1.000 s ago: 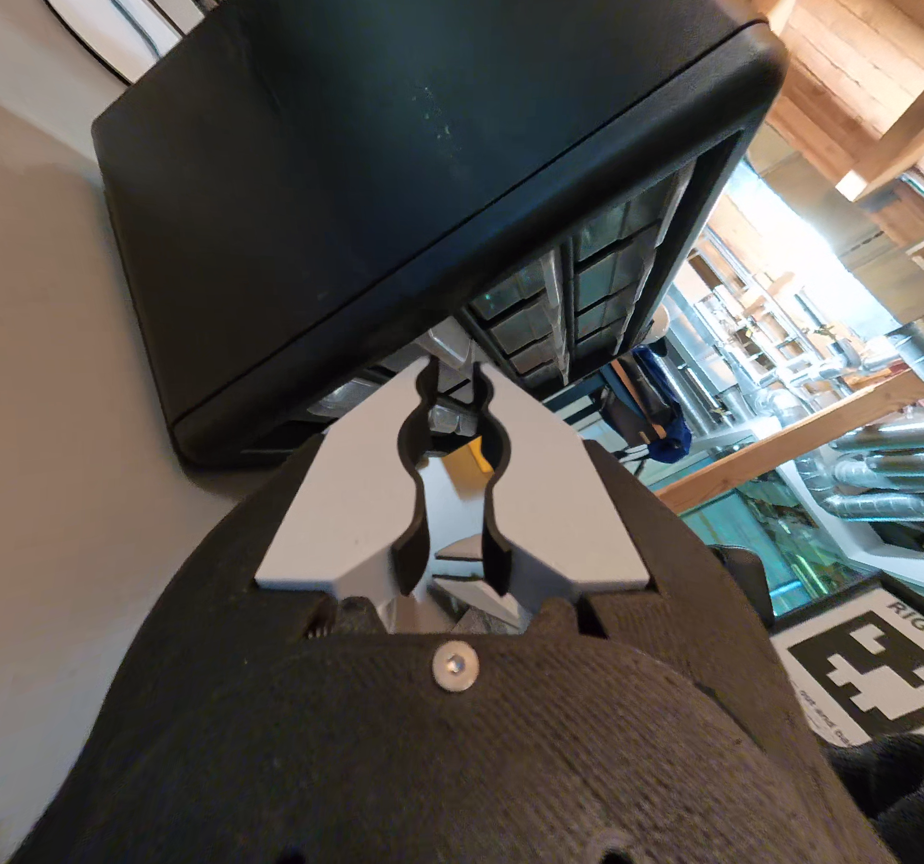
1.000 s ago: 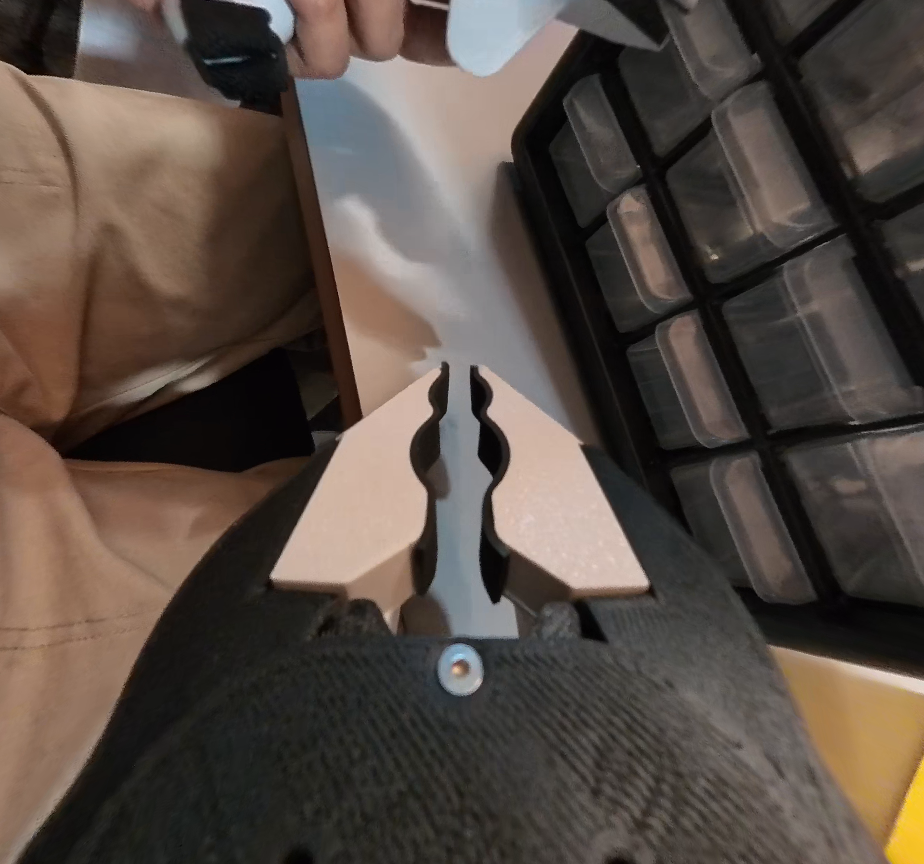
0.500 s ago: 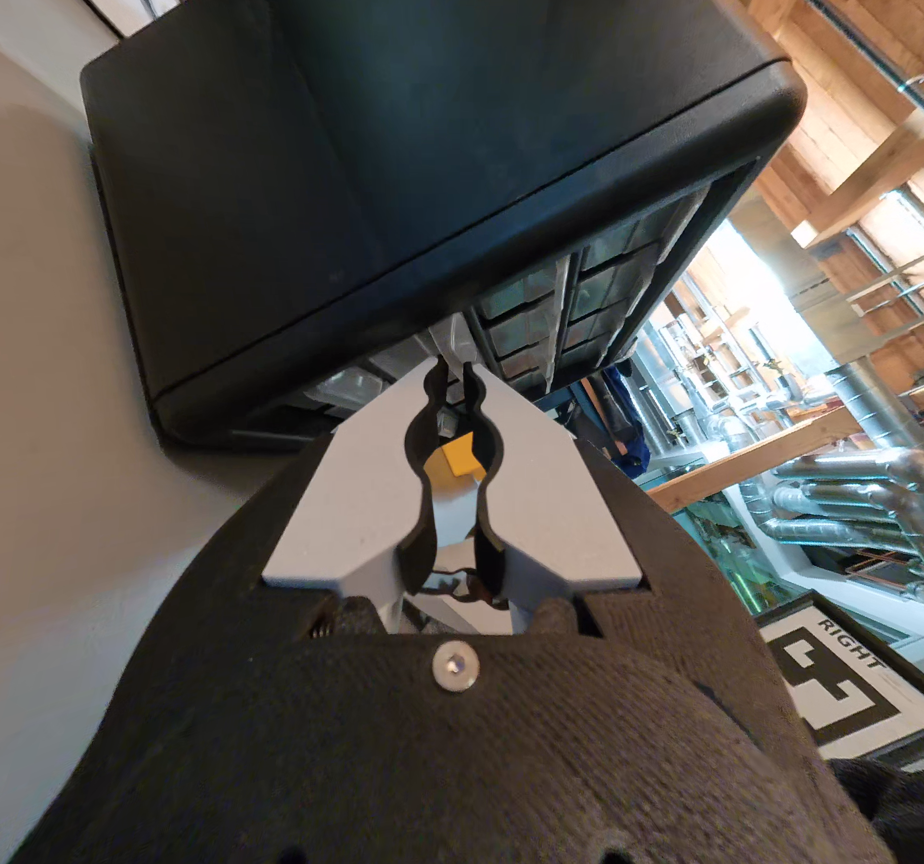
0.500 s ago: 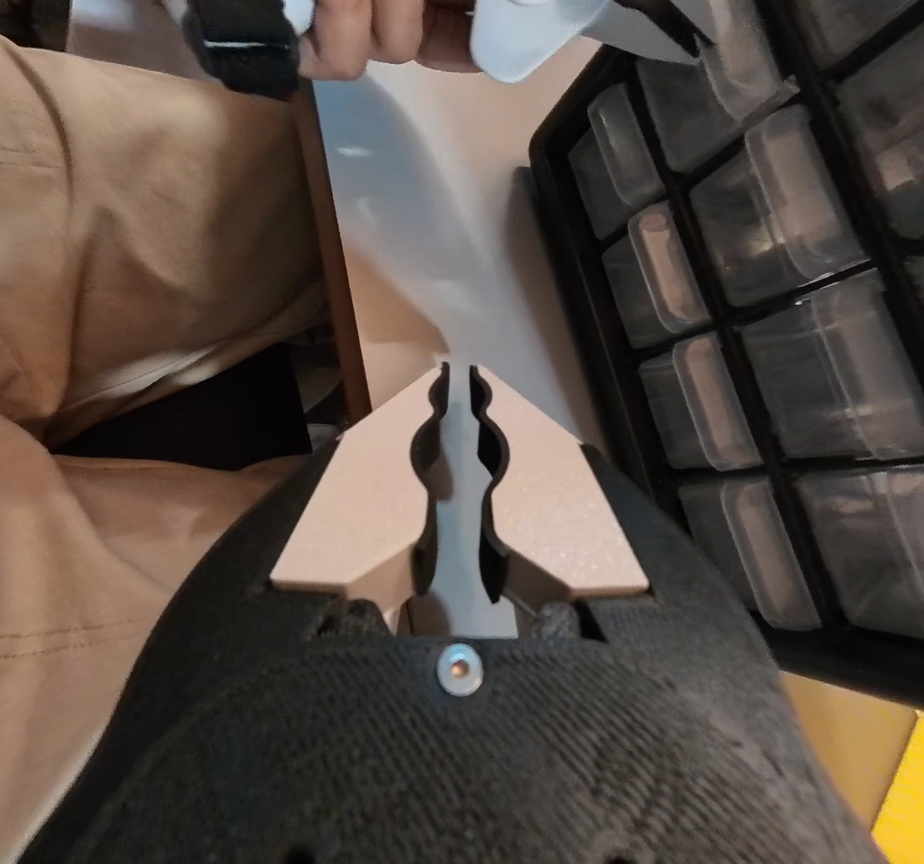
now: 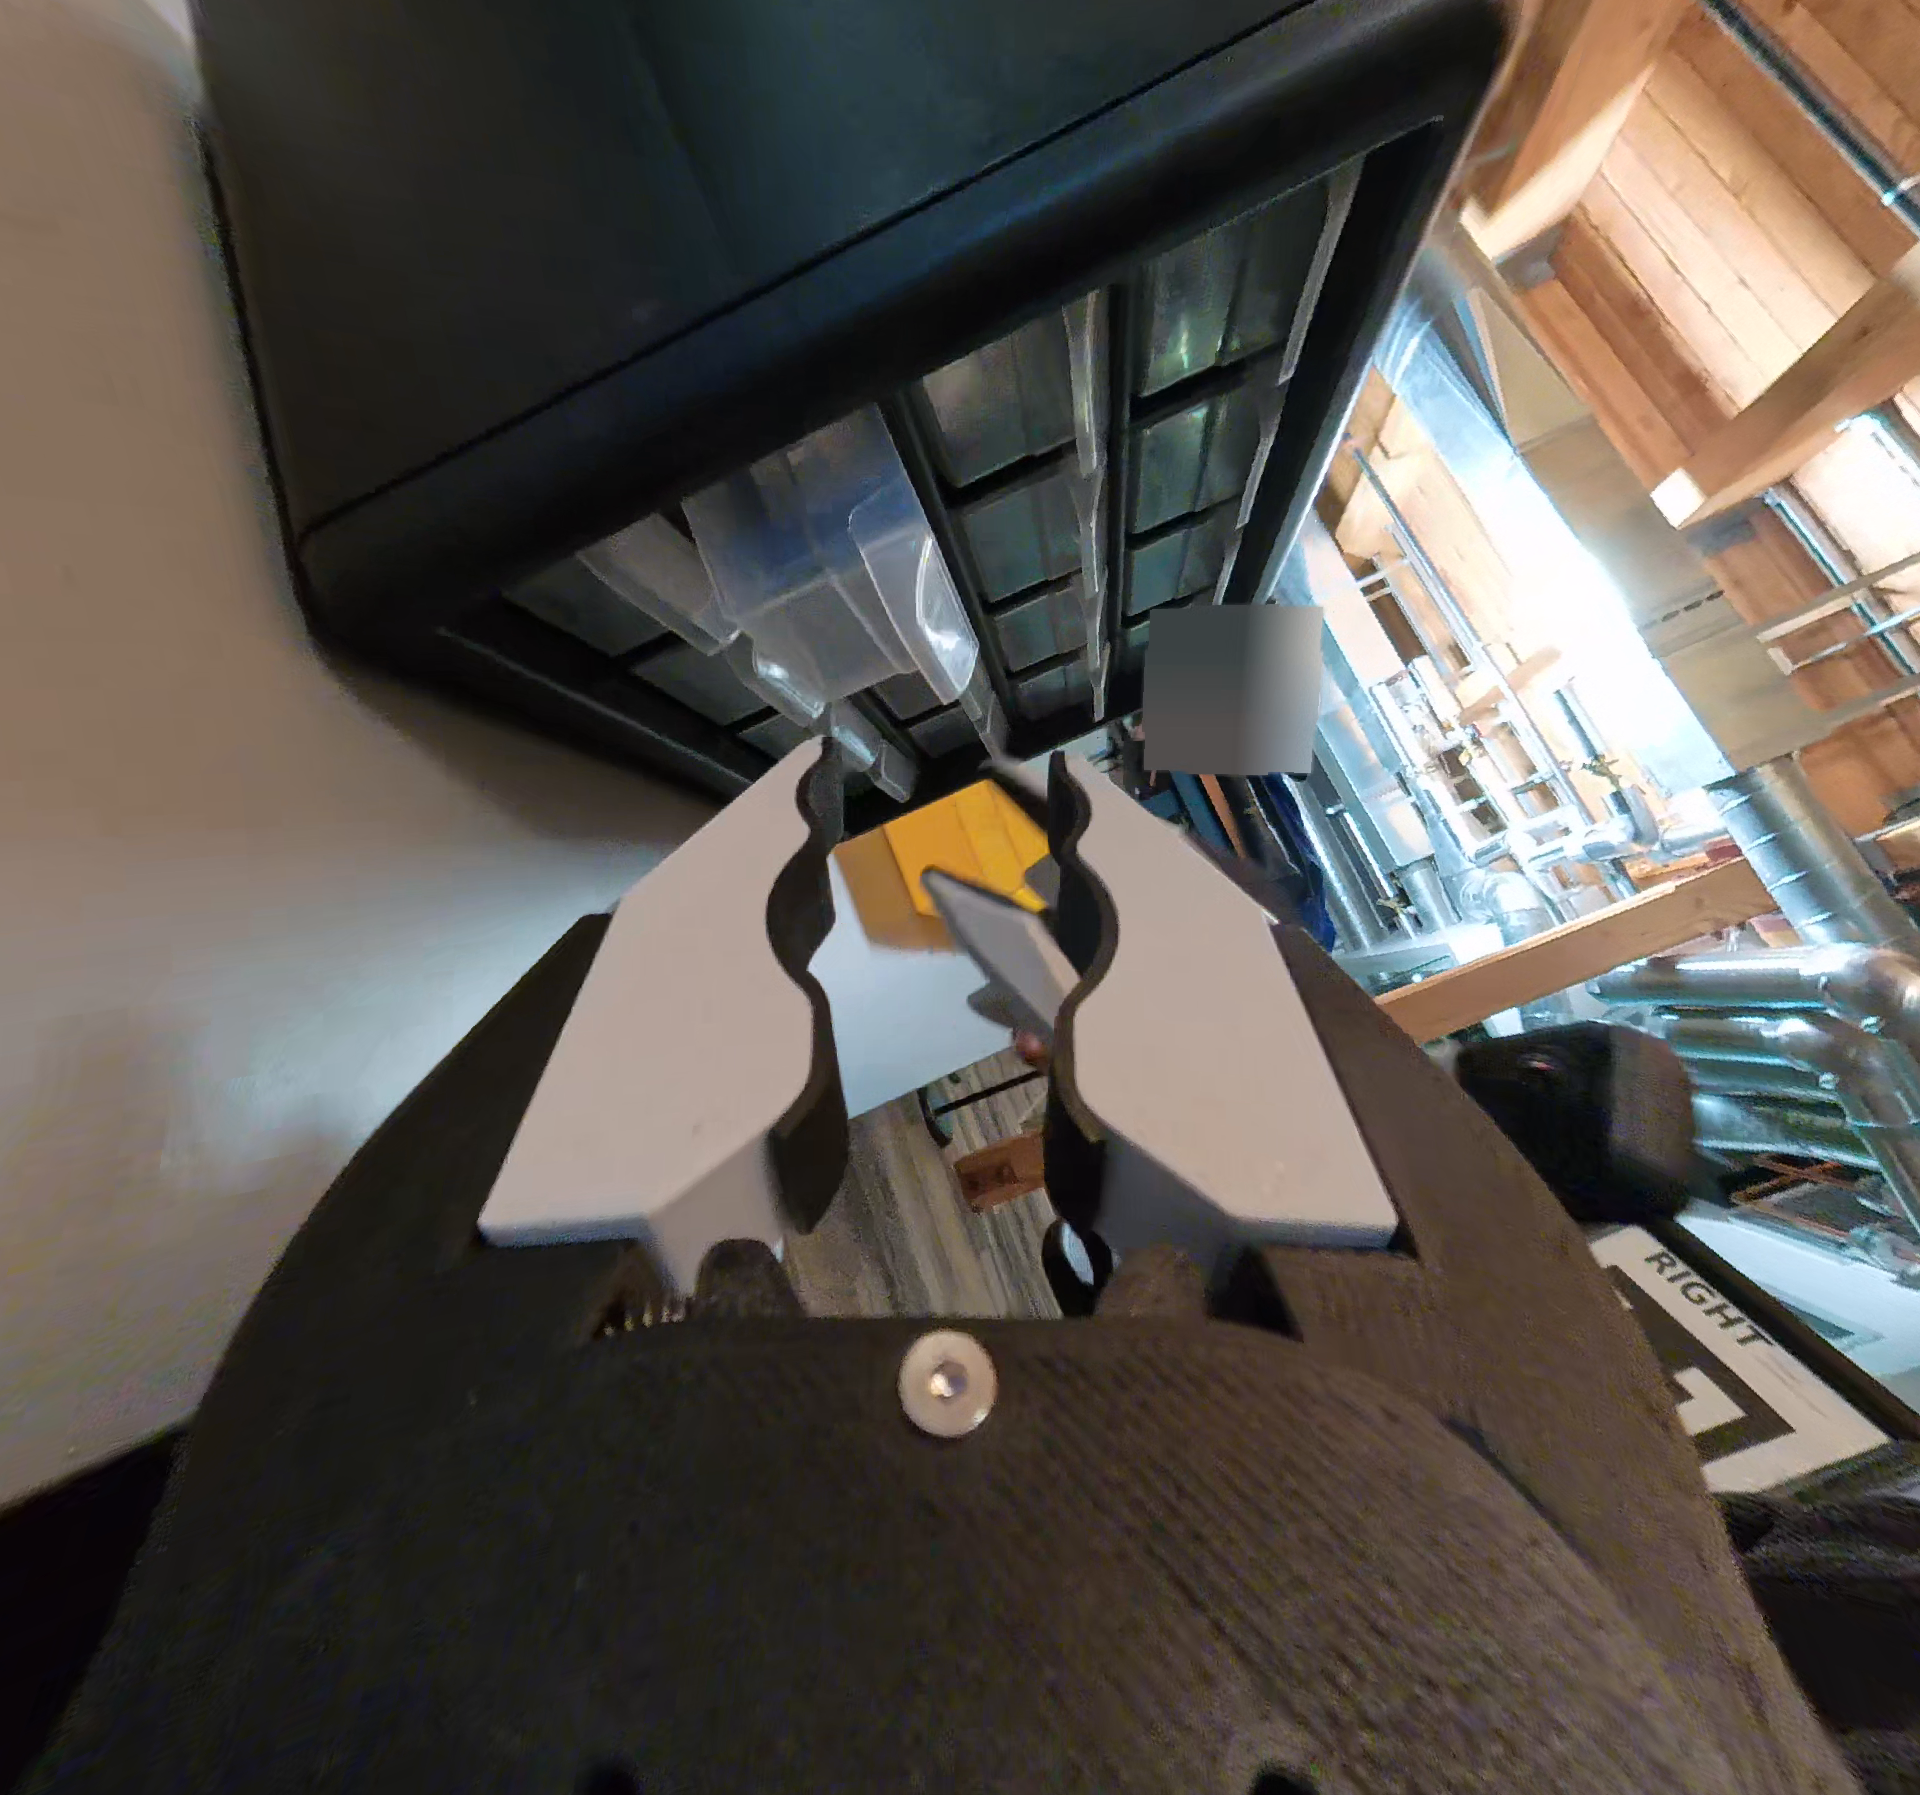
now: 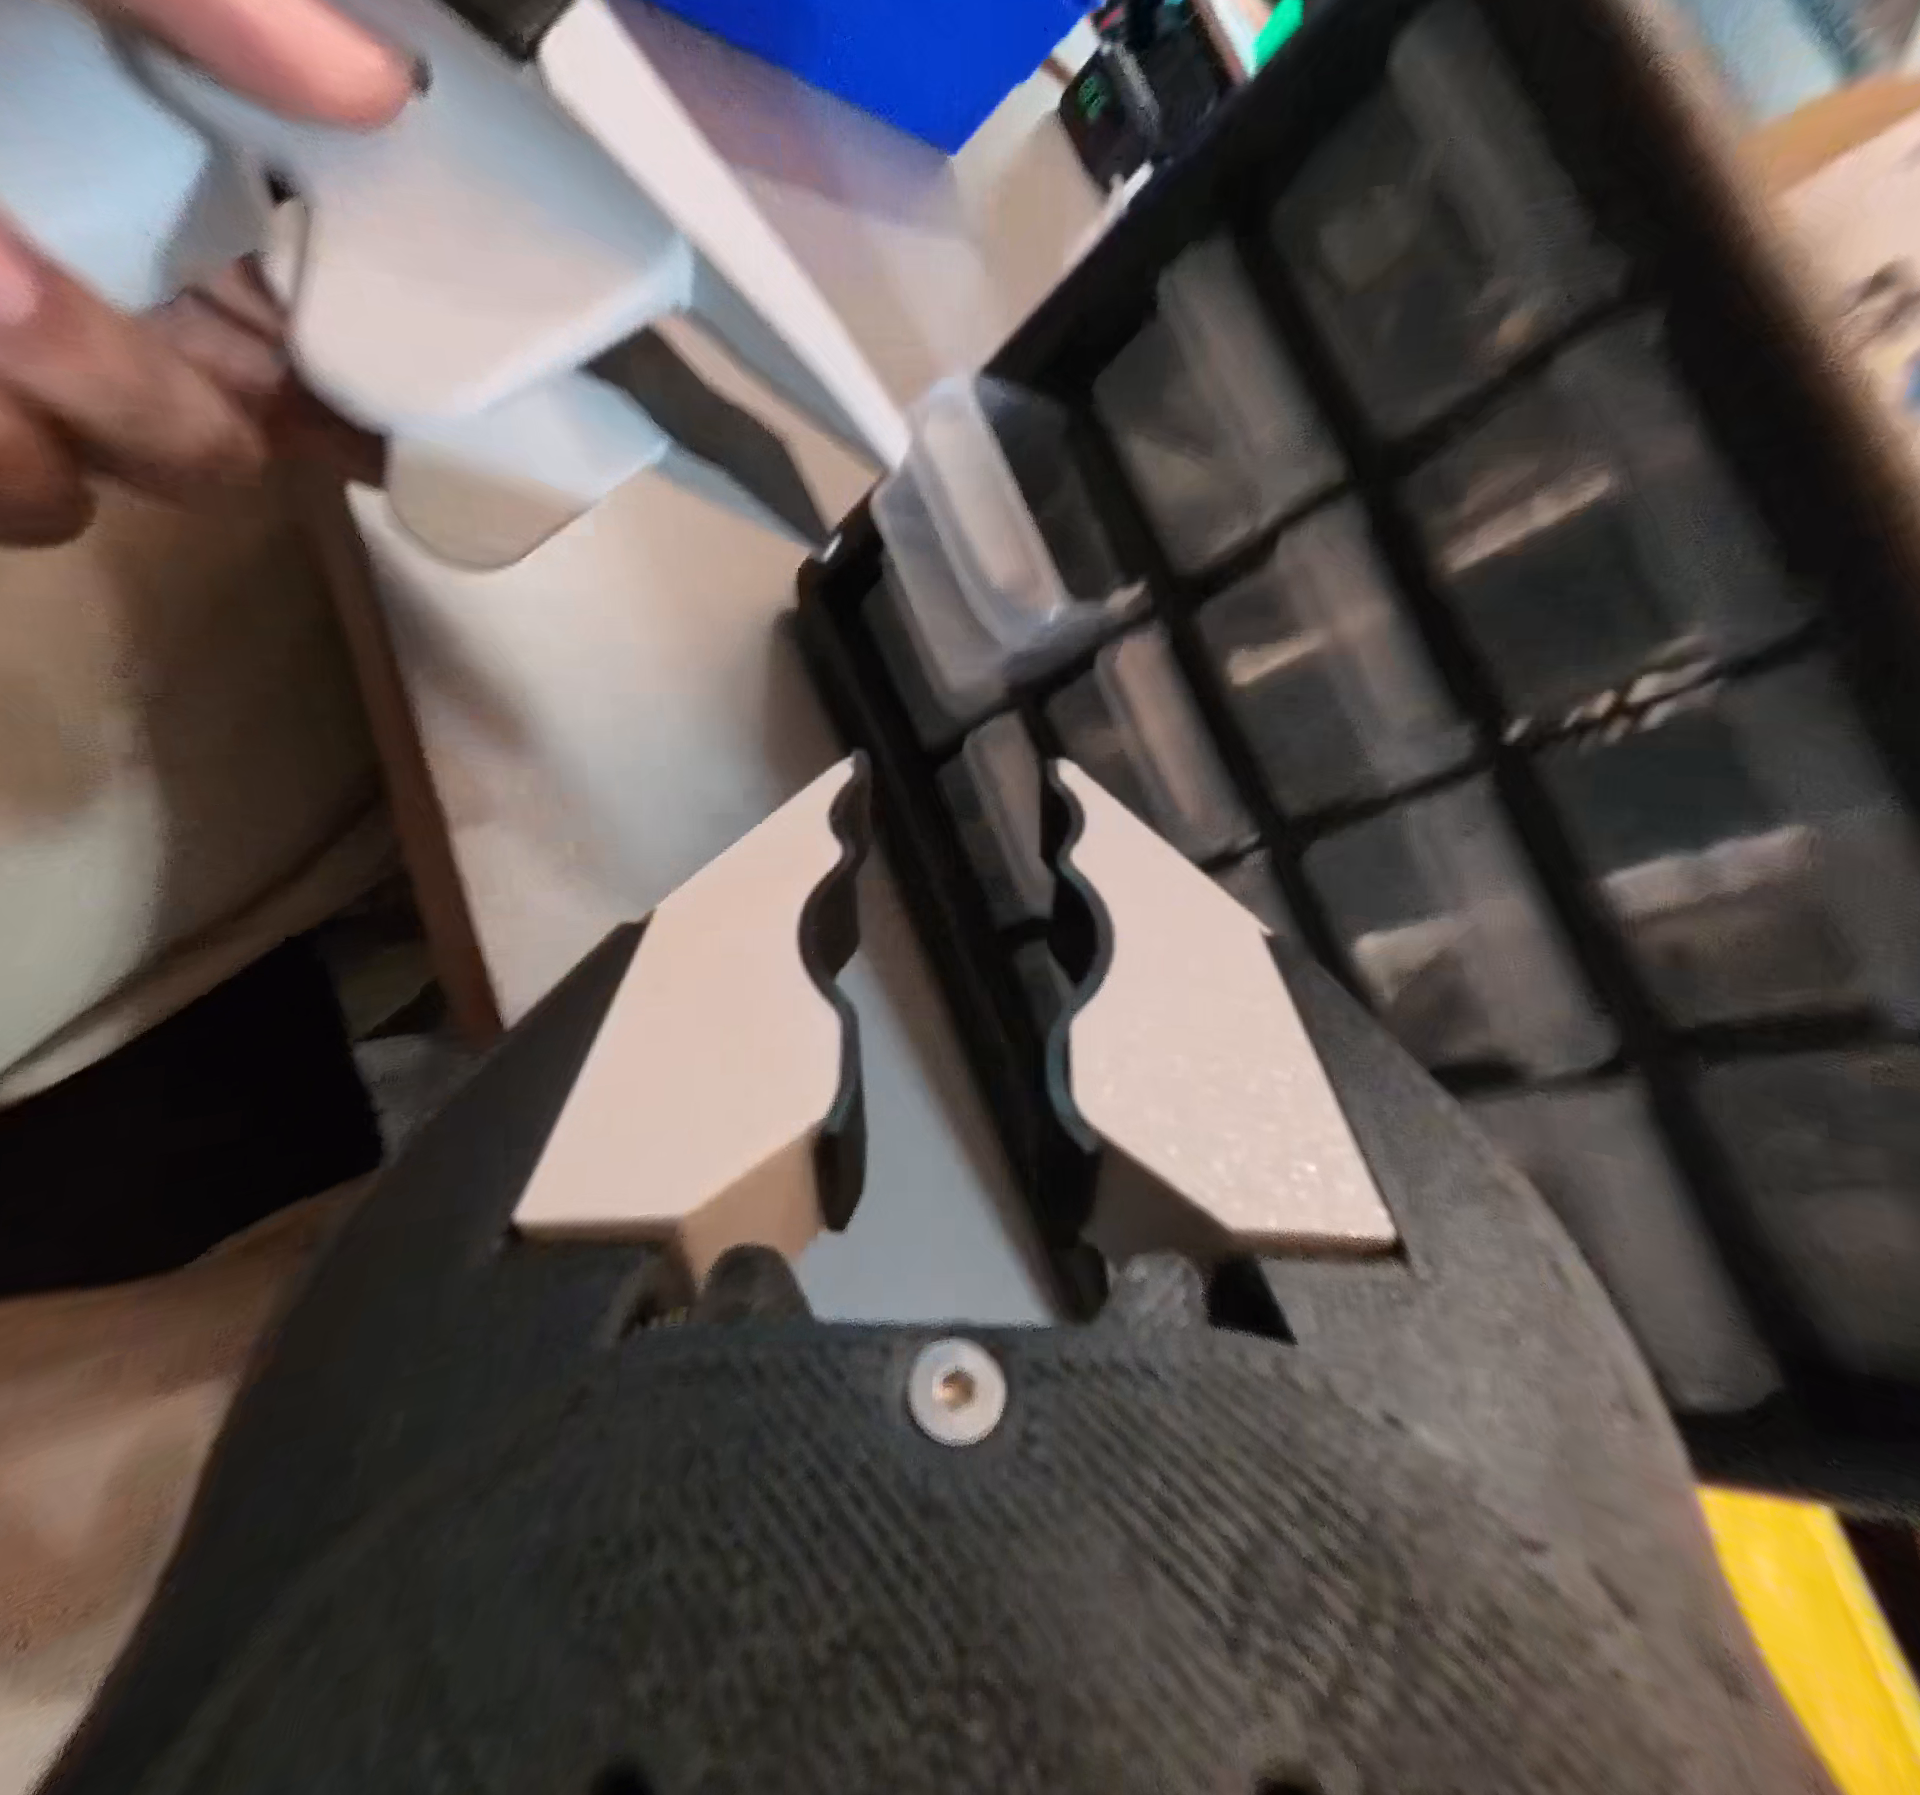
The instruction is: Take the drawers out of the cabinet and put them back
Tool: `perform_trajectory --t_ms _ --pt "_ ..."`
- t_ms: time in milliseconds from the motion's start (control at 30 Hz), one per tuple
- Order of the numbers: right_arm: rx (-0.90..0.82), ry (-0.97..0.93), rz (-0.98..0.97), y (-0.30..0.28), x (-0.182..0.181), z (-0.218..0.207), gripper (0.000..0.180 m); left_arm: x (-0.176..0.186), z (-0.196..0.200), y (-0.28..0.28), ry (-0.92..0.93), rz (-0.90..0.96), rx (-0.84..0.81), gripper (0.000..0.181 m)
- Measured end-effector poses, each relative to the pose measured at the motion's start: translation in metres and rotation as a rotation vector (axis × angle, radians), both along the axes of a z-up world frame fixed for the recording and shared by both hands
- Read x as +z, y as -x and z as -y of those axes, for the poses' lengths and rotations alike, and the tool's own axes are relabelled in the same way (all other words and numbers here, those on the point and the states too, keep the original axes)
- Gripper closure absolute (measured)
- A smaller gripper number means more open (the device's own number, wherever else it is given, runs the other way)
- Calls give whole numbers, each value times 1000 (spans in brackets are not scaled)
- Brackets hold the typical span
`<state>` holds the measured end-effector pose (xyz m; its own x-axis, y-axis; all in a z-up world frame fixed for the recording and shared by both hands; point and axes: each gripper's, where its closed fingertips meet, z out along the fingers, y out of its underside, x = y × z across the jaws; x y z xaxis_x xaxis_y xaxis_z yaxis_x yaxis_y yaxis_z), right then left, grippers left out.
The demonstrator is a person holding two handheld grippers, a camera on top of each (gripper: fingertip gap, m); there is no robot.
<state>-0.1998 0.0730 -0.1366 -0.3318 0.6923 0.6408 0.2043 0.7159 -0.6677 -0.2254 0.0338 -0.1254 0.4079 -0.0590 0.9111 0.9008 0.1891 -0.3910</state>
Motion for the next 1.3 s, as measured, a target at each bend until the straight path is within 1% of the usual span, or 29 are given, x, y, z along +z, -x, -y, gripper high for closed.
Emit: perform_trajectory --t_ms 33,167,267,333,433,567,633,767,900,967,1100,1300 --pt "-4 -43 -26 6 7 6 145 -1 4 0 11 -5 16 142" --pt "-18 -257 -45 30 13 25 130 -2 18 20 79 -77 106 141" --pt "-55 -437 -48 48 9 24 129 0 24 39 130 -161 147 141" --pt "-71 -495 -34 57 3 23 132 -1 25 46 156 -183 145 138" --pt "-82 -501 -31 64 1 24 142 -11 23 50 181 -137 117 135" --pt "-67 -512 -11 62 0 24 144 -25 14 42 185 -36 41 132" --pt "-49 -502 10 58 -1 27 148 -26 14 43 179 -17 40 133" --pt "-8 -458 40 46 0 36 151 -15 24 58 138 -50 106 132" --pt "39 -453 78 34 0 43 155 -7 34 75 144 -122 167 132" --pt "67 -439 116 27 -1 48 158 -7 36 80 155 -134 176 132" --pt "133 -409 187 12 -3 57 162 -9 38 84 142 -100 180 132" --pt "210 -321 246 -9 6 69 162 -9 32 77 146 -115 143 133"
